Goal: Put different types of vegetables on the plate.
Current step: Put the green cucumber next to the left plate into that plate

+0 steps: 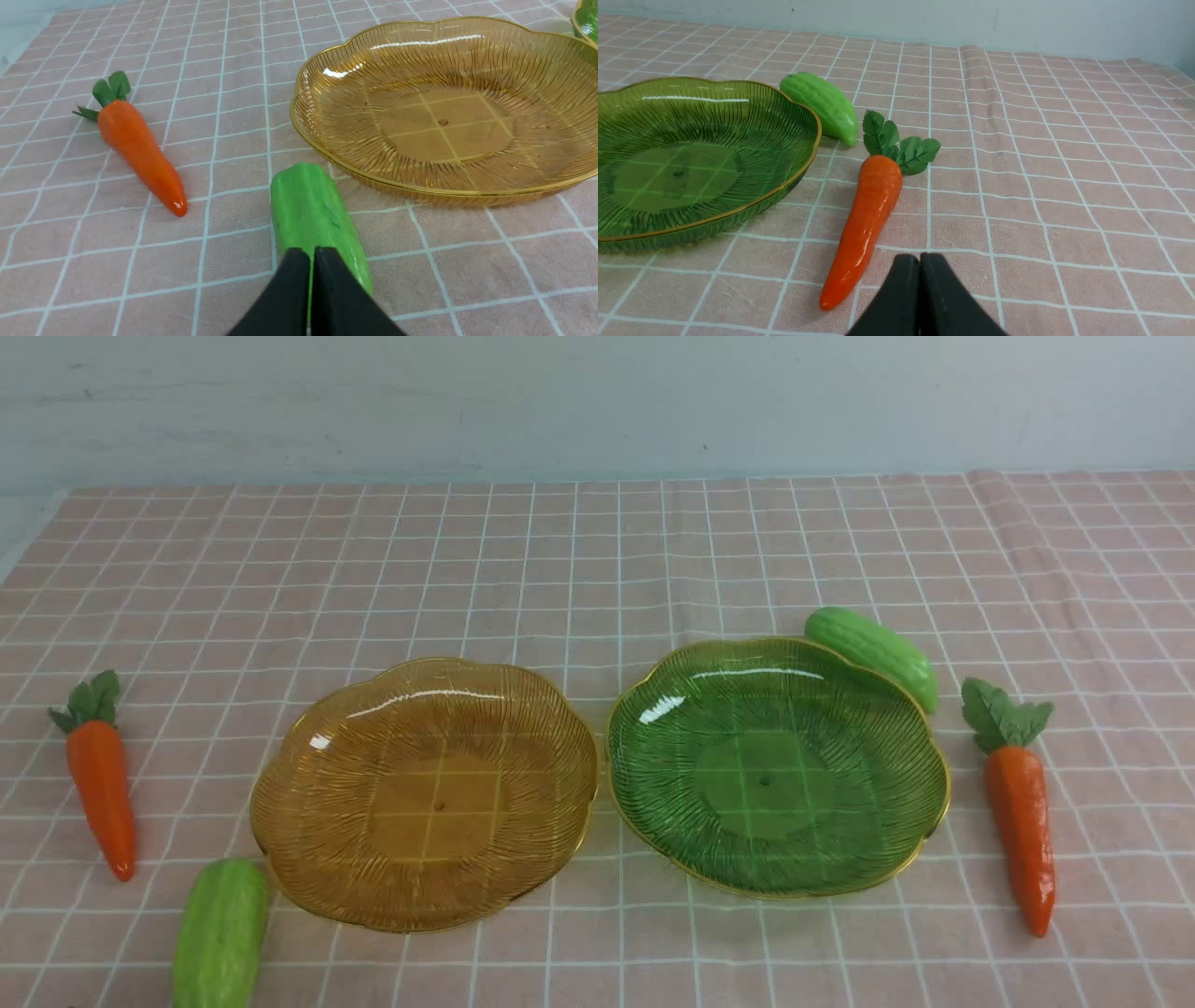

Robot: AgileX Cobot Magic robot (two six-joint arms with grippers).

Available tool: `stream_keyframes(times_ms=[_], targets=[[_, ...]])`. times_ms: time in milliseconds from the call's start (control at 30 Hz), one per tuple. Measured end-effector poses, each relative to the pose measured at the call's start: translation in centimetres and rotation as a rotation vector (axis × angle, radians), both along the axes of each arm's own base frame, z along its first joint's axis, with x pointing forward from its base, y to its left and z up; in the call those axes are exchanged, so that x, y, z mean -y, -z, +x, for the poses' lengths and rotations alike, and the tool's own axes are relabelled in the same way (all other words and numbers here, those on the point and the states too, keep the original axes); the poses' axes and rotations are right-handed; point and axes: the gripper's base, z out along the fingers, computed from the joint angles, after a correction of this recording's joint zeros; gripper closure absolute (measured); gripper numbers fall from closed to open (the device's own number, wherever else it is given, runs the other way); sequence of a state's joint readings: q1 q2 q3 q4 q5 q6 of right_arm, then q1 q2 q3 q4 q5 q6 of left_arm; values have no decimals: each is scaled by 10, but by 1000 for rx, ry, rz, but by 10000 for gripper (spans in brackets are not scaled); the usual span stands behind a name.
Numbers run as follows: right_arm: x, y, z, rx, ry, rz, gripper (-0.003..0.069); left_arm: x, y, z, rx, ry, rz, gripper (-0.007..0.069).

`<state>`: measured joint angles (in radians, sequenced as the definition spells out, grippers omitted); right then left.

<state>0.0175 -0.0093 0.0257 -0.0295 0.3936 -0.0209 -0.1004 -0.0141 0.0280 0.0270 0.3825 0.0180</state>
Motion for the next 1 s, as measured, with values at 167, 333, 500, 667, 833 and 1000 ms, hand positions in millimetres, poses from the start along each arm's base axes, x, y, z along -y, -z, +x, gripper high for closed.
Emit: stream_keyframes(times_ms=[167, 333, 500, 667, 833, 1000], targets=[[0, 0, 0, 0, 0, 0, 674, 0, 0, 0, 0, 0, 4, 628], [0, 0, 0, 0, 0, 0, 674, 1, -5, 1, 51, -2, -61, 628], [0, 0, 0, 0, 0, 0, 674, 3, -17, 3, 171, -12, -219, 628], [0, 0, 0, 0, 0, 0, 674, 2, -32, 4, 319, -33, -404, 628], [0, 0, 0, 0, 0, 0, 674, -5, -50, 2, 514, -74, -563, 628], [0, 0, 0, 0, 0, 0, 674, -10, -87, -7, 649, -72, -694, 628]])
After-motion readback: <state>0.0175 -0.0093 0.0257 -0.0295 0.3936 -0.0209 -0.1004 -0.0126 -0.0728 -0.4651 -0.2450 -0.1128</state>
